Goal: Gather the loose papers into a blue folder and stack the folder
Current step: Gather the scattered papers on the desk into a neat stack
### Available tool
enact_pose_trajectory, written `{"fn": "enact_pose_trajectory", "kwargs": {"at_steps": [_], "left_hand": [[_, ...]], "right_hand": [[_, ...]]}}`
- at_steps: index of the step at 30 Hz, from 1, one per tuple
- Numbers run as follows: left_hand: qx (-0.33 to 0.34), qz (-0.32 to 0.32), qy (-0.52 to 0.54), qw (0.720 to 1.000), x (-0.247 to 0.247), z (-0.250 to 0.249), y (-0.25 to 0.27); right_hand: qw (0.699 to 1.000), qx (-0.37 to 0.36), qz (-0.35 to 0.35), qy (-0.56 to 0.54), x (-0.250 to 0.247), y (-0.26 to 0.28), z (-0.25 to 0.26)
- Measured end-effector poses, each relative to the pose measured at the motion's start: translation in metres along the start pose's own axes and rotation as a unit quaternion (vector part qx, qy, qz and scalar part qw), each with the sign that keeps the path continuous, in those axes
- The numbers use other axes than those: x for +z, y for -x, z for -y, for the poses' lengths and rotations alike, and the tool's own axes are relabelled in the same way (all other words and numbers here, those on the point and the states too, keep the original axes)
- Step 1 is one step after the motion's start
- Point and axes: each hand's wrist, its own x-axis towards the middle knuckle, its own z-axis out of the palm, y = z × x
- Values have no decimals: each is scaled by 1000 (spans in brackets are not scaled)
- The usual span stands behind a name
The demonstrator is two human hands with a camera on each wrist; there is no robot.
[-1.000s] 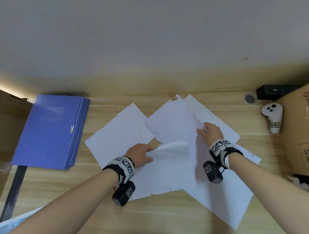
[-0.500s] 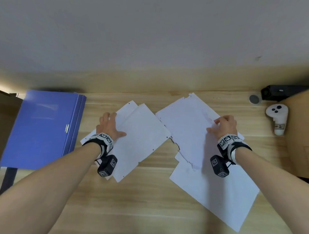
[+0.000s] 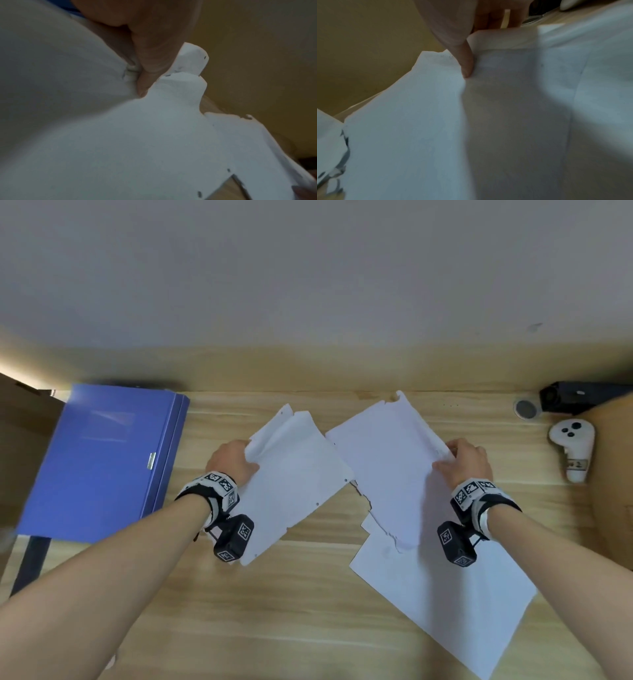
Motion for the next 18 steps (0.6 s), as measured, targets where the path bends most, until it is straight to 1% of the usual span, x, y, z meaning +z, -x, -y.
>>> {"fn": "enact_pose_trajectory", "kwargs": {"at_steps": [2,5,8,9,10,12,13,15,18], "left_hand": [[21,-44,-2,999,-24,-7,11],[72,-132,-4,989,-67,-21,29],[137,-236,-12,962,-100,-30,50],[170,-255,-14,952,-104,-31,58],[201,-259,-23,945,-102,-29,66],[257,-228,-40,938,-86,-22,81],[273,-191,-49,942,-71,-17,87],[272,-117,-76,952,-35,-8,98],[245,-23,-150,958,27,6,110]], "right_hand": [[1000,-16,-2,5,-5,6,2],[999,-22,-10,-28,-14,17,5],[997,-34,-18,-65,-24,30,10],[996,-40,-17,-78,-28,34,11],[995,-44,-15,-88,-32,37,11],[993,-52,-12,-105,-42,47,14],[992,-57,-15,-110,-48,51,16],[989,-69,-31,-126,-60,63,20],[979,-100,-45,-170,-77,77,26]]}}
